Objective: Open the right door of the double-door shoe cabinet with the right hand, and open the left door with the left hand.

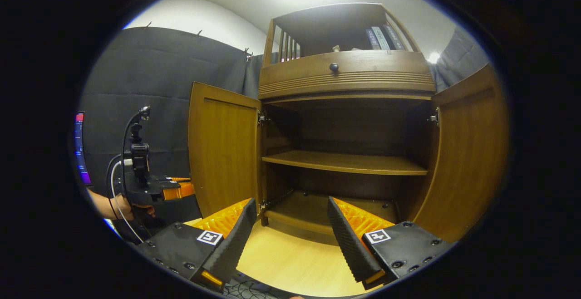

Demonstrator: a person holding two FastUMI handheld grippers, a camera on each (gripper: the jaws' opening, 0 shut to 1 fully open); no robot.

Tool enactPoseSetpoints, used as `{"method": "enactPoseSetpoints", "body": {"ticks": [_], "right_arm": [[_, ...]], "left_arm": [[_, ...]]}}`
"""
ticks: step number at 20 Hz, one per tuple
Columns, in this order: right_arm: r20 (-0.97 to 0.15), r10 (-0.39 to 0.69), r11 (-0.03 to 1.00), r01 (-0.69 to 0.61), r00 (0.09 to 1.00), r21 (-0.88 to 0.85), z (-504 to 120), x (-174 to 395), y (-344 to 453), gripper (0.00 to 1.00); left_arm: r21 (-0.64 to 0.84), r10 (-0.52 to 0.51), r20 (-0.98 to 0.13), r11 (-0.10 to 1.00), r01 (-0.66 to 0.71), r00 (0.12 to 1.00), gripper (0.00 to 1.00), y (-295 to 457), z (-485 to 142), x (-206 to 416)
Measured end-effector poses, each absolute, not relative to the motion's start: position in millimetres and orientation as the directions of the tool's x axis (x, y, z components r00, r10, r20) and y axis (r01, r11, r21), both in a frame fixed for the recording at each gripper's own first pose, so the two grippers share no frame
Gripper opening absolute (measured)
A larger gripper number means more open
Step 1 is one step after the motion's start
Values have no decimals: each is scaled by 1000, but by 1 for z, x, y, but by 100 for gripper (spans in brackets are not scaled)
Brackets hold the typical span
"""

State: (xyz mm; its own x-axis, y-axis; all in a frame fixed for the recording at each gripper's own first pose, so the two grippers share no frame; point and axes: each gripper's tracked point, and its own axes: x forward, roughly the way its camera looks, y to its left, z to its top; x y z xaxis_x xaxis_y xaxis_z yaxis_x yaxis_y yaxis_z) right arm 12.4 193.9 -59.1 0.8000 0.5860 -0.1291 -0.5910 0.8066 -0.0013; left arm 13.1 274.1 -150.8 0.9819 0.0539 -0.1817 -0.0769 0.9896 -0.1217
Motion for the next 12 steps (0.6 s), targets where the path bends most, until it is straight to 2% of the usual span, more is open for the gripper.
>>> {"method": "enactPoseSetpoints", "body": {"ticks": [4, 5, 6, 8, 9, 10, 11, 12], "right_arm": [[-136, 603, 794, -608, 786, 6, -64, 14, 214, 98], [-137, 604, 793, -609, 785, 8, -65, 16, 219, 93], [-138, 605, 793, -609, 785, 11, -66, 16, 221, 98], [-139, 604, 794, -608, 785, 15, -67, 19, 225, 98], [-140, 600, 796, -605, 788, 14, -68, 20, 225, 93], [-142, 596, 800, -600, 791, 13, -68, 22, 223, 93], [-145, 590, 804, -595, 794, 15, -70, 22, 221, 98], [-145, 585, 808, -588, 798, 20, -71, 22, 218, 93]], "left_arm": [[-138, 14, -183, 990, -40, 983, 12, 290, -156, 14], [-123, 9, -183, 992, -33, 983, 13, 292, -155, 15], [-112, 10, -183, 993, -31, 983, 13, 293, -157, 12], [-108, 28, -200, 993, -50, 979, 12, 309, -162, 3], [-111, 28, -212, 992, -53, 977, 13, 315, -168, -3], [-118, 27, -219, 991, -54, 975, 13, 318, -170, -10], [-125, 30, -221, 990, -59, 975, 13, 322, -169, -16], [-130, 36, -218, 989, -65, 975, 12, 324, -166, -20]]}}
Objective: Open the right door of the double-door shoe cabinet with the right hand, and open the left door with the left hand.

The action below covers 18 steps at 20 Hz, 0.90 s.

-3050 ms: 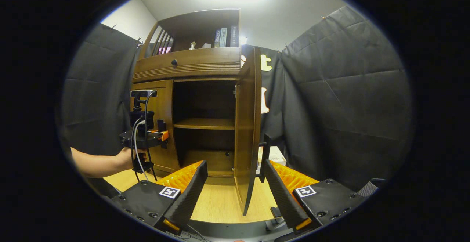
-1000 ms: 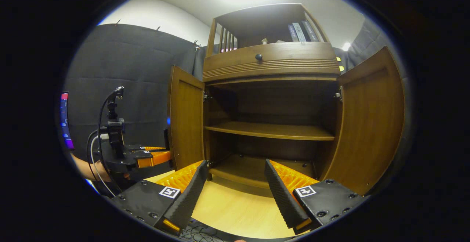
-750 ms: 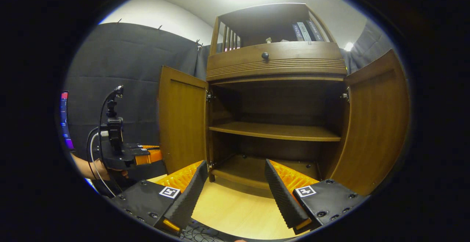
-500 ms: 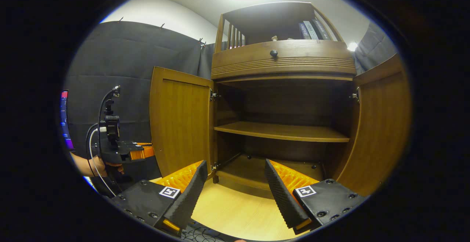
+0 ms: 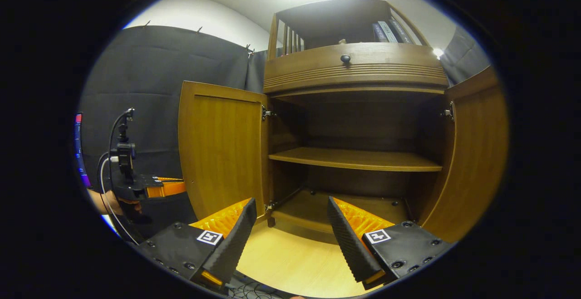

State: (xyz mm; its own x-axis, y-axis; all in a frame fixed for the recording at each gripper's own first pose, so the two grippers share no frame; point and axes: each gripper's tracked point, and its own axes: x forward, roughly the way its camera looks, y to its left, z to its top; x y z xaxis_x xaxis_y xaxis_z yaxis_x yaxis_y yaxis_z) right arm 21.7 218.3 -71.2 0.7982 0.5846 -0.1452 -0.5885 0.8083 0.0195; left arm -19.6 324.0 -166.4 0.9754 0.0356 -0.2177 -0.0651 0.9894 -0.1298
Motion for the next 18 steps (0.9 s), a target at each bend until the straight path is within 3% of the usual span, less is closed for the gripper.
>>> {"method": "enactPoseSetpoints", "body": {"ticks": [1, 2, 5, 6, 7, 11, 18], "right_arm": [[-145, 578, 813, -581, 803, 25, -71, 22, 216, 98], [-142, 572, 818, -574, 808, 28, -70, 22, 212, 93], [-129, 540, 840, -543, 832, 15, -65, 25, 197, 93], [-125, 527, 848, -530, 841, 6, -62, 26, 190, 98], [-122, 515, 854, -520, 848, -3, -60, 26, 183, 93], [-109, 460, 885, -465, 881, -27, -56, 28, 150, 99], [-95, 333, 942, -335, 938, -10, -51, 30, 77, 96]], "left_arm": [[-130, 44, -212, 989, -73, 976, 12, 326, -162, -23], [-127, 55, -204, 989, -82, 978, 13, 325, -157, -26], [-109, 64, -159, 991, -82, 985, 13, 311, -128, -33], [-102, 66, -142, 992, -81, 988, 13, 307, -118, -33], [-102, 64, -127, 992, -77, 990, 13, 301, -107, -34], [-118, 33, -86, 992, -43, 996, 13, 264, -75, -29], [-120, -45, -56, 992, 38, 997, 13, 189, -48, -15]]}}
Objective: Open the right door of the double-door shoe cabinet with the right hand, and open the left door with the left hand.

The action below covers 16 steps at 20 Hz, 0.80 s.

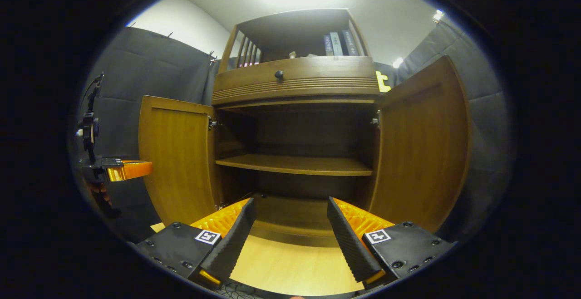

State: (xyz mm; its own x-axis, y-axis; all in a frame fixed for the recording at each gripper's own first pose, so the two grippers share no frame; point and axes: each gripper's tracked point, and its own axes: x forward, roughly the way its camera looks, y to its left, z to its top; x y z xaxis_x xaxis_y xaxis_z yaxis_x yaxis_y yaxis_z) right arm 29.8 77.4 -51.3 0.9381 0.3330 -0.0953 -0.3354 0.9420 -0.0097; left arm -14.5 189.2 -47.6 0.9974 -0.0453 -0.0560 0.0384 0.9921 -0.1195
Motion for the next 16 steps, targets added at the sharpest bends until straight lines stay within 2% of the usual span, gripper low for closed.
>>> {"method": "enactPoseSetpoints", "body": {"ticks": [4, 5, 7, 8, 10, 11, 12, 13, 16], "right_arm": [[-93, 254, 967, -256, 963, -10, -48, 29, 36, 96], [-92, 239, 971, -240, 967, -6, -47, 29, 28, 99], [-93, 216, 976, -217, 972, 3, -47, 28, 15, 96], [-92, 204, 979, -205, 975, 5, -46, 27, 9, 99], [-90, 186, 982, -186, 978, 7, -46, 25, 0, 99], [-91, 180, 984, -180, 980, 5, -47, 25, -3, 96], [-92, 175, 985, -175, 980, 4, -48, 25, -5, 99], [-95, 172, 985, -172, 980, 4, -49, 23, -8, 96], [-96, 164, 986, -164, 982, 11, -48, 25, -11, 96]], "left_arm": [[-110, -72, -44, 992, 67, 996, 13, 160, -39, -10], [-108, -79, -43, 991, 74, 996, 21, 152, -38, -9], [-99, -71, -44, 993, 67, 996, 36, 146, -36, -12], [-97, -71, -44, 993, 67, 997, 48, 144, -36, -11], [-96, -64, -49, 994, 59, 997, 72, 139, -37, -10], [-92, -41, -54, 995, 36, 998, 84, 142, -39, -9], [-87, -24, -59, 996, 19, 998, 96, 145, -42, -9], [-87, -13, -63, 996, 8, 998, 96, 147, -43, -12], [-88, 12, -63, 996, -17, 998, 96, 154, -42, -14]]}}
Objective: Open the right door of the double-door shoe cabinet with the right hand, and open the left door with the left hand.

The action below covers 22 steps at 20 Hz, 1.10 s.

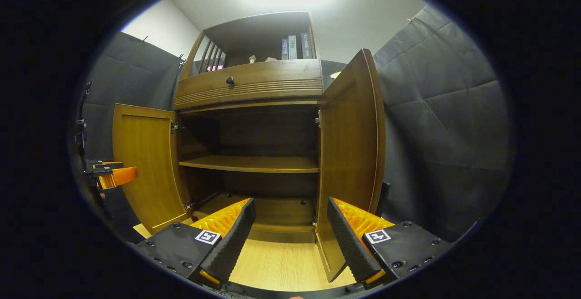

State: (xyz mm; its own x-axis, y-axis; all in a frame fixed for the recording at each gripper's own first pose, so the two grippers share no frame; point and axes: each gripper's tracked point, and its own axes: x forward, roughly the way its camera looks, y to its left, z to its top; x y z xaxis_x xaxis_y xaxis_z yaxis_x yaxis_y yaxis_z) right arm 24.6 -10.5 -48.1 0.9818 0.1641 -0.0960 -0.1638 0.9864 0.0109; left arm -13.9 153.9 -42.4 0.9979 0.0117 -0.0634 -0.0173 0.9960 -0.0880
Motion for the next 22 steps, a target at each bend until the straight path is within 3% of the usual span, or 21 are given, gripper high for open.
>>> {"method": "enactPoseSetpoints", "body": {"ticks": [7, 13, 19, 20, 22], "right_arm": [[-93, 159, 987, -158, 983, 17, -44, 30, -12, 98], [-87, 165, 986, -164, 982, 19, -41, 32, -7, 100], [-86, 167, 986, -167, 982, 13, -41, 28, -3, 96], [-84, 166, 986, -166, 982, 13, -40, 28, -2, 100], [-84, 165, 986, -164, 983, 14, -40, 28, -2, 99]], "left_arm": [[-79, 68, -41, 994, -71, 997, 96, 170, -37, -18], [-72, 79, -35, 994, -82, 996, 96, 176, -33, -19], [-68, 78, -24, 994, -80, 997, 96, 178, -32, -20], [-67, 79, -22, 994, -81, 997, 96, 179, -31, -20], [-67, 81, -19, 994, -82, 997, 96, 180, -30, -22]]}}
